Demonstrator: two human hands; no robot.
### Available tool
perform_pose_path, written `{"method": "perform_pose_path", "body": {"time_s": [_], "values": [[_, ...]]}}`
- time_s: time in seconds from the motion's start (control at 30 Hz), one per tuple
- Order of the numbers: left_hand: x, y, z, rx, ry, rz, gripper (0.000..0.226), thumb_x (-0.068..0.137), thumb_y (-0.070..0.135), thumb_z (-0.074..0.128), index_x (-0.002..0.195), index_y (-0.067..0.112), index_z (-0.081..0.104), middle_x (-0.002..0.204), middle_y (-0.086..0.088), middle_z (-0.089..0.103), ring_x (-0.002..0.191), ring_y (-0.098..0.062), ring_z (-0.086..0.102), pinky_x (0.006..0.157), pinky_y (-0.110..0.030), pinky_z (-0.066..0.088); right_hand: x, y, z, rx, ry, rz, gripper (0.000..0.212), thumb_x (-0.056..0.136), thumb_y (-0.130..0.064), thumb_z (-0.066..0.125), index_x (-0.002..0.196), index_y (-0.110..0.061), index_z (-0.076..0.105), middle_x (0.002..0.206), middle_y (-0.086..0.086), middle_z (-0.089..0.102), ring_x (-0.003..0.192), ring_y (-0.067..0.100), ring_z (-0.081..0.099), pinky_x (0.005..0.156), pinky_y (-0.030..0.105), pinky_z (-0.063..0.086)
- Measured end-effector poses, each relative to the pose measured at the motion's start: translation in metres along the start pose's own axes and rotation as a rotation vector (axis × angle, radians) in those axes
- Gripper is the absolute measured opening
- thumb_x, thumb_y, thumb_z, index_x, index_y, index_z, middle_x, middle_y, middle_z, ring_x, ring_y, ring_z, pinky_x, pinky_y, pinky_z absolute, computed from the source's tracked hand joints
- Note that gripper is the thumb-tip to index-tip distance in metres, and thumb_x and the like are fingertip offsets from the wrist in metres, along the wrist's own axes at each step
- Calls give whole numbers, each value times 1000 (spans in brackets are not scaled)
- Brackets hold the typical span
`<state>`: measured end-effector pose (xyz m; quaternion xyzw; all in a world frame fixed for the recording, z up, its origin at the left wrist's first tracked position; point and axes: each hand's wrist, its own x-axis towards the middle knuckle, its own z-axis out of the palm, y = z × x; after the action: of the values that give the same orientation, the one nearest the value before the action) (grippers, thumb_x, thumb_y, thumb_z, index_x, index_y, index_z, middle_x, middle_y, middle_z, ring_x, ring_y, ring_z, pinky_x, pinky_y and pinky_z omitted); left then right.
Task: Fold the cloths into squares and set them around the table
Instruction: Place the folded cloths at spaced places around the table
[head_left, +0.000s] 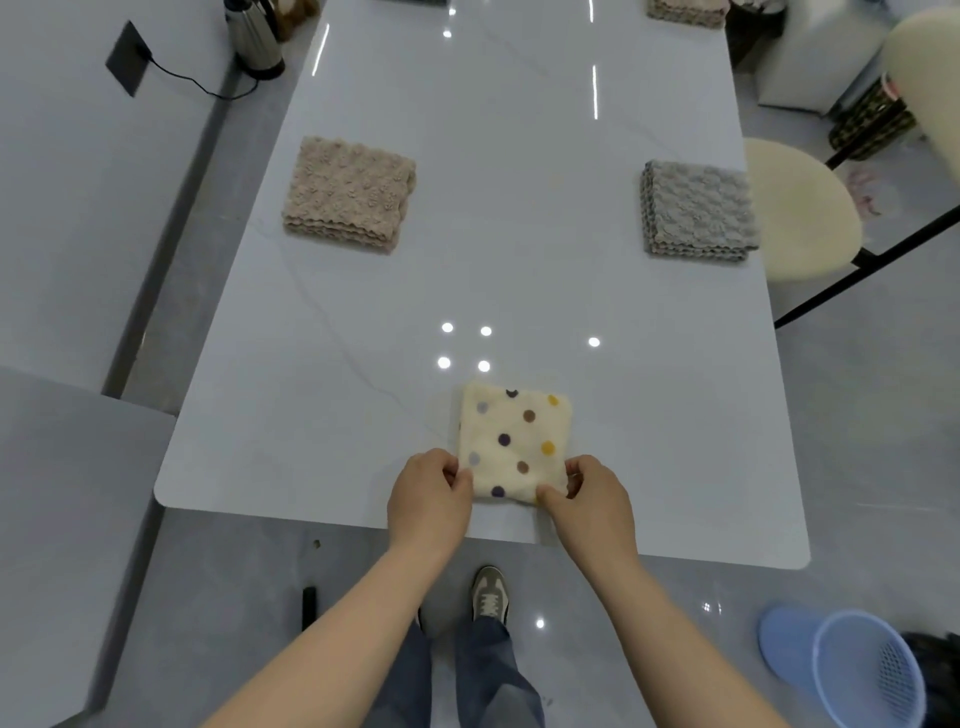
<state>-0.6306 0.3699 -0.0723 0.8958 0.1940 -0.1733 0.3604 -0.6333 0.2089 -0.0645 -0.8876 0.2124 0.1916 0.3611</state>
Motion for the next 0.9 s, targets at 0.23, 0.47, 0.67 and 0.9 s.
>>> {"method": "perform_pose_path", "body": {"time_s": [0.23, 0.47, 0.67, 0.9], "values": [[-5, 3, 1, 19, 7, -43, 13, 92, 24, 50, 87, 14, 56, 94, -4, 58, 74, -13, 51, 54, -20, 32, 0, -1, -4, -13, -19, -17, 16, 81, -17, 64, 91, -19, 53, 86, -3, 55, 70, 7, 49, 53, 20, 33], [-16, 11, -16, -55, 52, -92, 30, 91, 28, 53, 117, 12, 54, 117, -4, 48, 89, -16, 54, 75, -25, 40, -9, -8, -31, 86, 76, -24, 36, 83, -23, 67, 116, -18, 53, 106, -1, 55, 92, 12, 55, 71, 22, 42], [-44, 17, -36, -159, 77, -22, 25, 91, 22, 54, 115, 16, 54, 113, 1, 49, 77, -2, 52, 61, -9, 35, -33, -29, -41, 141, -103, -136, 25, 84, -22, 66, 108, -22, 57, 94, -5, 61, 83, 6, 58, 66, 15, 44], [-57, 5, -59, -208, 98, -35, 22, 90, 20, 56, 112, 18, 55, 113, 3, 52, 83, -4, 53, 63, -10, 36, -48, -51, -29, 101, -153, -186, 22, 84, -24, 66, 105, -21, 60, 92, -6, 62, 81, 6, 60, 64, 14, 44]]}}
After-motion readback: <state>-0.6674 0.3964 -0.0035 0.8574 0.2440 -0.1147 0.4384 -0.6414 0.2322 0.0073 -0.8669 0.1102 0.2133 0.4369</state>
